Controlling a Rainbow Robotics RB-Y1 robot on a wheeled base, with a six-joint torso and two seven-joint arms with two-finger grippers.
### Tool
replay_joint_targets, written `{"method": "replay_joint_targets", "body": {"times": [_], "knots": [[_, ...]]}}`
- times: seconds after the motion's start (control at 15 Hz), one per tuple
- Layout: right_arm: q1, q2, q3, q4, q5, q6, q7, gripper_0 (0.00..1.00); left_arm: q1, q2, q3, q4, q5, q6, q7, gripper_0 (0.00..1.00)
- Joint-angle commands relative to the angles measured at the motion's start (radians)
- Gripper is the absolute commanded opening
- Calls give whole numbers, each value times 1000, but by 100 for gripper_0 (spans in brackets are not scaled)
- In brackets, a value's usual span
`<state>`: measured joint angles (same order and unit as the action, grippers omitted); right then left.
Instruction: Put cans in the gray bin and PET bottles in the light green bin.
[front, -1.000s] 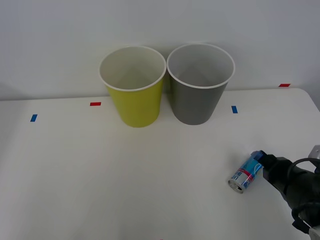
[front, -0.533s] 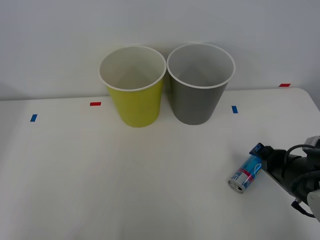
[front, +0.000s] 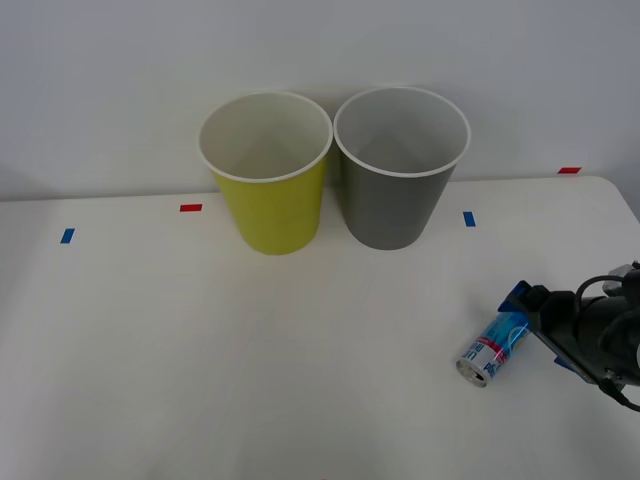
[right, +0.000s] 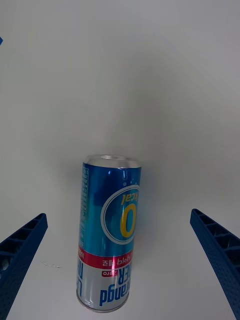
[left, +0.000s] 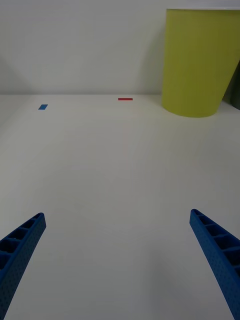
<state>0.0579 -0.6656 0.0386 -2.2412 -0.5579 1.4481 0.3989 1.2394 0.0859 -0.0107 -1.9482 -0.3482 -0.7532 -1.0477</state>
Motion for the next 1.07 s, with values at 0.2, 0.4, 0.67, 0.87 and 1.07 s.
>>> {"method": "replay_joint_targets", "body": {"times": [0.2, 0.4, 0.67, 0.87, 1.07], "knots": [[-58, -8, 15, 81, -36, 6, -11, 100, 0, 0, 0, 0, 0, 0, 0, 100], [-99, -12, 49, 137, -42, 6, -15, 100, 0, 0, 0, 0, 0, 0, 0, 100], [-153, -34, 101, 206, -59, 6, -21, 100, 0, 0, 0, 0, 0, 0, 0, 100], [-184, -43, 132, 238, -94, 5, -21, 100, 0, 0, 0, 0, 0, 0, 0, 100], [-202, -58, 159, 247, -112, 5, -23, 100, 0, 0, 0, 0, 0, 0, 0, 100]]}}
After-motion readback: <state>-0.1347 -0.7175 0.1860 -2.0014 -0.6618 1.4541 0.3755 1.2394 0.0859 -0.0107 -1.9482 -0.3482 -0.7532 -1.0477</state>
